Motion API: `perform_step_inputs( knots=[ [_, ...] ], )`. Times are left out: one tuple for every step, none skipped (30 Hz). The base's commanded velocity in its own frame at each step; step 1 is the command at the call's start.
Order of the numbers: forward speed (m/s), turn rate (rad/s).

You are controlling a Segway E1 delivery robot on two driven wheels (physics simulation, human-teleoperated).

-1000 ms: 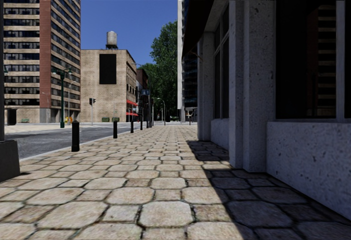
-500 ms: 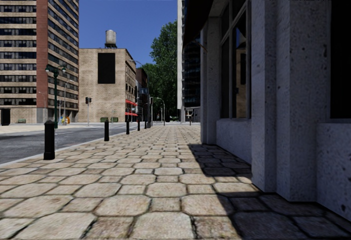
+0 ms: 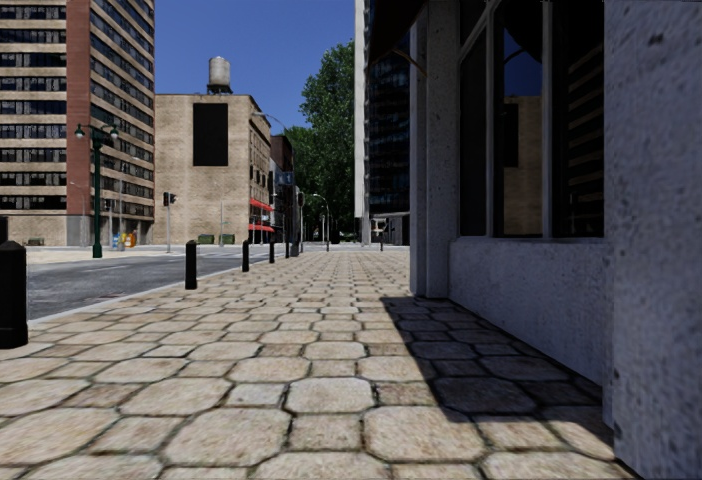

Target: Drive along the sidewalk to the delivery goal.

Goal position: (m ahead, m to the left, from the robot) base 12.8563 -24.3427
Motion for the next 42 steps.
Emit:
perform_step_inputs(
  knots=[
    [2.00,0.00],
    [2.00,0.00],
    [2.00,0.00],
    [2.00,0.00],
    [2.00,0.00],
    [2.00,0.00],
    [2.00,0.00],
    [2.00,0.00],
    [2.00,0.00],
    [2.00,0.00],
    [2.00,0.00],
    [2.00,0.00],
    [2.00,0.00],
    [2.00,0.00],
    [2.00,0.00],
    [2.00,0.00],
    [2.00,0.00],
    [2.00,0.00],
    [2.00,0.00],
    [2.00,0.00],
    [2.00,0.00],
    [2.00,0.00],
    [2.00,0.00],
    [2.00,0.00],
    [2.00,0.00],
    [2.00,0.00],
    [2.00,0.00],
    [2.00,0.00],
    [2.00,0.00],
    [2.00,0.00],
    [2.00,0.00],
    [2.00,0.00],
    [2.00,0.00],
    [2.00,0.00],
    [2.00,0.00],
    [2.00,0.00],
    [2.00,0.00],
    [2.00,0.00],
    [2.00,0.00],
    [2.00,0.00],
    [2.00,0.00],
    [2.00,0.00]
  ],
)
